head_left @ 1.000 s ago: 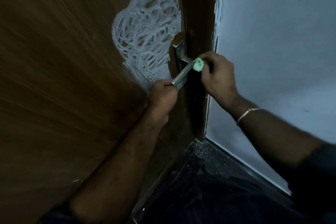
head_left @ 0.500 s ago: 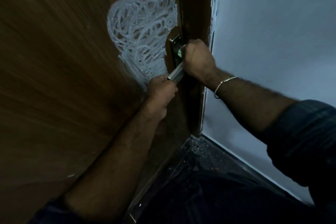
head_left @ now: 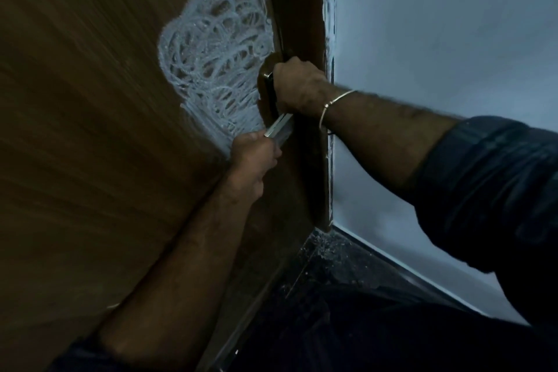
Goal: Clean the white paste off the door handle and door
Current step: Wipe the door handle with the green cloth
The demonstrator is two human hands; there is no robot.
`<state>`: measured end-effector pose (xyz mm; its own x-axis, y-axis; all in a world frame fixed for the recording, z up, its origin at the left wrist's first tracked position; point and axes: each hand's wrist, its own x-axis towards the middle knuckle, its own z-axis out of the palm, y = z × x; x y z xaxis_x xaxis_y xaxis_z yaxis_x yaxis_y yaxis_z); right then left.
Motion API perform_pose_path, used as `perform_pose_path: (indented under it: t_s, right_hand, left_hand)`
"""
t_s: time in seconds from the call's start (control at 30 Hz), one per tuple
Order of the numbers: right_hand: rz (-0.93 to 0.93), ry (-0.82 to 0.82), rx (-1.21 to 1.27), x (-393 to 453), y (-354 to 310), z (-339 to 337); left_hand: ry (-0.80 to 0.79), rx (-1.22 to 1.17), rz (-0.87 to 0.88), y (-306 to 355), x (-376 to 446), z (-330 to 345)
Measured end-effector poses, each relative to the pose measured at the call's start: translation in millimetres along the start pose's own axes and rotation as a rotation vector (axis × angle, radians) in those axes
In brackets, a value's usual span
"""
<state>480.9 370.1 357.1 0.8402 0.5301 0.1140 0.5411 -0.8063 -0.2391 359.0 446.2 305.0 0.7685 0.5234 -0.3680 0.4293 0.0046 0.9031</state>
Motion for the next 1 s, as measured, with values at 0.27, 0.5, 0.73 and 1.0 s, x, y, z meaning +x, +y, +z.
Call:
perform_pose_path:
  t_s: [0.27,0.5,0.73,1.0]
  right_hand:
    - [0.164,0.143,0.37,-49.8,23.5,42.4]
    - [0.004,0.387,0.747,-85.6,-11.6,69.6]
    - [0.064,0.29,0.483,-50.3,12.1,51.4]
    - [0.285,0.355,0.782,-50.5,15.9,53.6]
  left_hand:
    - [-0.054,0.045,0.03,-3.1,2.2,-4.7]
    - [-0.13,0.067,0.059,-4.3,1.0,-11.9]
    - [-0.117,0.092,0.034,-6.6,9.2,-11.1]
    - [-0.111,0.112,0.007,-3.4,11.6,-10.9]
